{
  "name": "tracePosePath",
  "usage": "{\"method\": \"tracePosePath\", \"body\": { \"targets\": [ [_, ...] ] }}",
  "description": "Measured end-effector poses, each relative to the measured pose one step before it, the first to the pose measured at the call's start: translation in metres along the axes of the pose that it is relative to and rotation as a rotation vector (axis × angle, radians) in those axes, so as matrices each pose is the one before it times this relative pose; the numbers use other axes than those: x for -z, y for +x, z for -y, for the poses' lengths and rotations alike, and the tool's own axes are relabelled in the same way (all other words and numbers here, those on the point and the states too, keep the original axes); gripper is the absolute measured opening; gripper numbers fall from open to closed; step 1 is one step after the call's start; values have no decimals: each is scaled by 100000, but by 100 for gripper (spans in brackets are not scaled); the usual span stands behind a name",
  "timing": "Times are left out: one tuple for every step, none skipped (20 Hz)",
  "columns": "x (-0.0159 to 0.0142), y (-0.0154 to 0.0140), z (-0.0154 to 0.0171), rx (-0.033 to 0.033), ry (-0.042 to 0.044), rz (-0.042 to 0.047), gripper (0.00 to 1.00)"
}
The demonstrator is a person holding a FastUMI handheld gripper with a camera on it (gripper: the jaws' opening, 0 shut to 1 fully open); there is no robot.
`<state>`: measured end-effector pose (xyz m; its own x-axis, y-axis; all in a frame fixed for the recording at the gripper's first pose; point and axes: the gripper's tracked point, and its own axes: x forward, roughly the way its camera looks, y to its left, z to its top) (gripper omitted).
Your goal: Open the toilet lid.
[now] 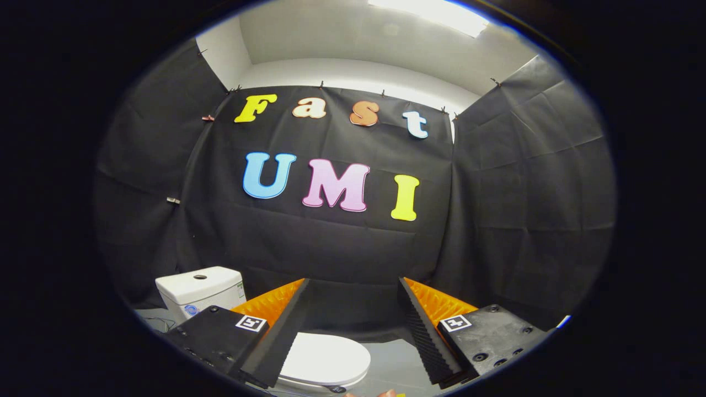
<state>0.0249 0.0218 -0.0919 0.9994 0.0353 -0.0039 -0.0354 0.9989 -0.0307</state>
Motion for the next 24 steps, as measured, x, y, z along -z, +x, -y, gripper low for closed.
{"method": "tracePosePath", "body": {
  "targets": [
    [1261, 220, -168, -735, 421, -992, 98],
    [1397, 246, -132, -771, 783, -1325, 98],
    [1458, 232, -219, -1221, 1499, -1533, 98],
    [1489, 151, -229, -1518, 1495, -1938, 98],
    [1383, 258, -216, -1281, 1437, -1774, 98],
    [1098, -58, -216, -1647, 1791, -979, 98],
    [1051, 131, -222, -1883, 2644, -838, 98],
    [1089, 128, -47, -1634, 2783, -925, 98],
    [1044, 103, -21, -1268, 3273, -911, 98],
    [1080, 189, 94, -1208, 3237, -1152, 98],
    [1220, 229, 75, -1036, 3126, -1788, 98],
    [1352, 279, 223, -781, 2902, -2135, 99],
    [1360, 399, 348, -474, 3101, -2373, 99],
    [1300, 145, 462, -283, 3839, -2726, 99],
    [1449, 283, 479, -369, 4707, -3145, 99],
    [1465, 154, 723, 77, 4602, -3310, 99],
    [1311, 256, 810, 358, 4524, -3014, 99],
    [1253, 303, 946, 370, 4463, -2946, 99],
    [1238, 203, 952, 510, 4138, -2820, 99],
    [1109, 203, 976, 141, 4129, -2666, 99],
    [1049, 476, 996, 381, 4292, -2749, 99],
    [1090, 413, 1209, 534, 4524, -3162, 99],
    [1048, 409, 1113, 709, 4889, -3123, 99],
    [909, 505, 1152, 745, 5112, -3248, 99]
  ]
}}
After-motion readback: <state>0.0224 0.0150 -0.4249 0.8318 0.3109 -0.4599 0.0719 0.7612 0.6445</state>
